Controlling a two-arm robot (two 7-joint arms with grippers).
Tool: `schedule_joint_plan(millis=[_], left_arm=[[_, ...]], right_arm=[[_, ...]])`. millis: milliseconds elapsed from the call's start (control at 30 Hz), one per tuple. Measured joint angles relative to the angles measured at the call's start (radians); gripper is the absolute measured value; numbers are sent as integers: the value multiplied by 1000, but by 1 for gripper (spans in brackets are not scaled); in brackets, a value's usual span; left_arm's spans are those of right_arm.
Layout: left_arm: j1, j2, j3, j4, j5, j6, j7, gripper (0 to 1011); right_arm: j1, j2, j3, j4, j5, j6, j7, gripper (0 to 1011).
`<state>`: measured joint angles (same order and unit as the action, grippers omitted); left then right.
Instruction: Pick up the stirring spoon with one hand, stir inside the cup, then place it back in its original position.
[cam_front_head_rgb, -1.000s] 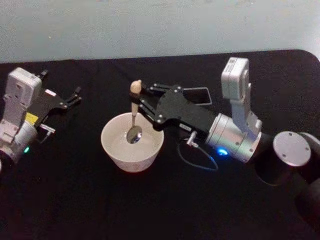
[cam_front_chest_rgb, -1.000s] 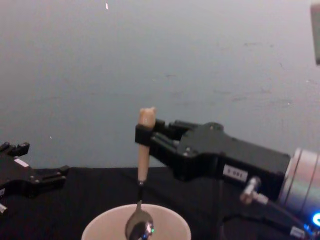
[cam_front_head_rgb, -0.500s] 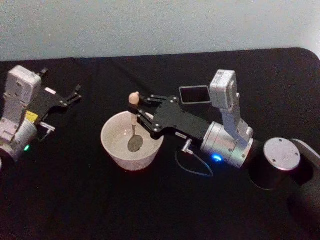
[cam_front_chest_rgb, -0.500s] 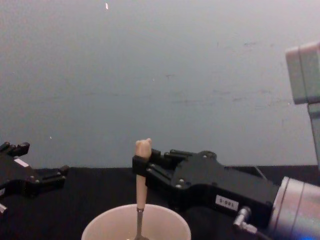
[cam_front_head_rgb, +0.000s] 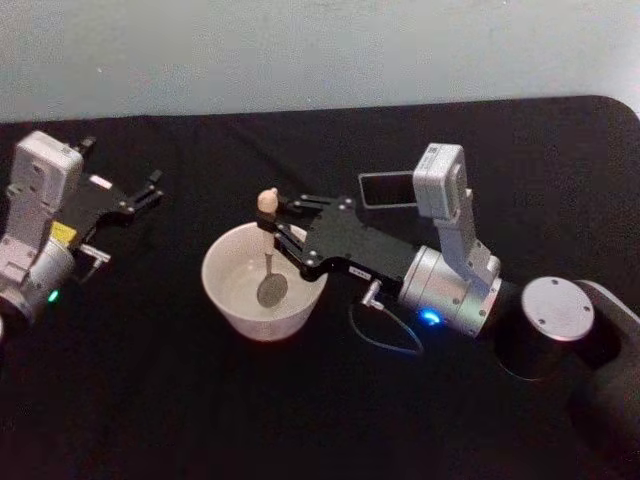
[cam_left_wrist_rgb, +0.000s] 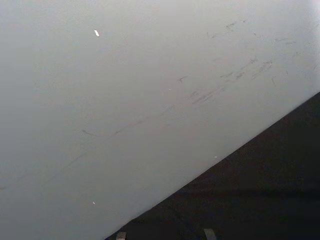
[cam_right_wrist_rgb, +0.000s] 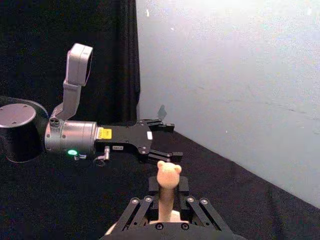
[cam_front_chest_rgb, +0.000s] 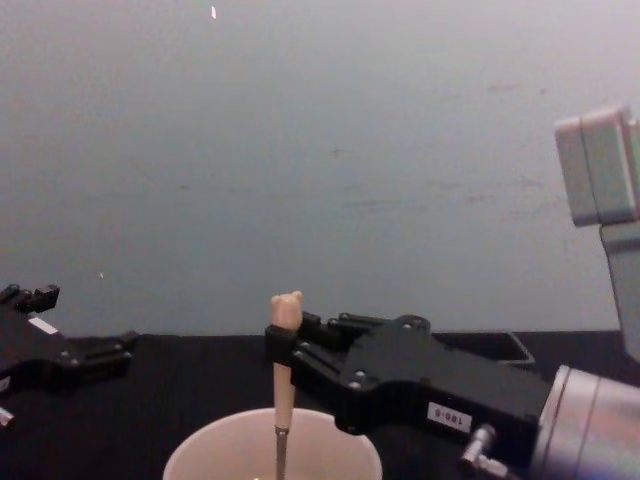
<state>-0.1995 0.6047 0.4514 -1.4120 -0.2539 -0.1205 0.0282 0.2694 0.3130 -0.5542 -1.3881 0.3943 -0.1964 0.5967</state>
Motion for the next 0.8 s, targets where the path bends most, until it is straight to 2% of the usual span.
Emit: schedule_joint_plan(millis=[400,800], left_arm=[[0,0,0,0,0,0,0,1001],[0,0,0,0,0,0,0,1001]], right_arm=[[-7,9,13,-6,-15,-5,-9,214],[-37,48,30,-46,-20,-9,-5,214]])
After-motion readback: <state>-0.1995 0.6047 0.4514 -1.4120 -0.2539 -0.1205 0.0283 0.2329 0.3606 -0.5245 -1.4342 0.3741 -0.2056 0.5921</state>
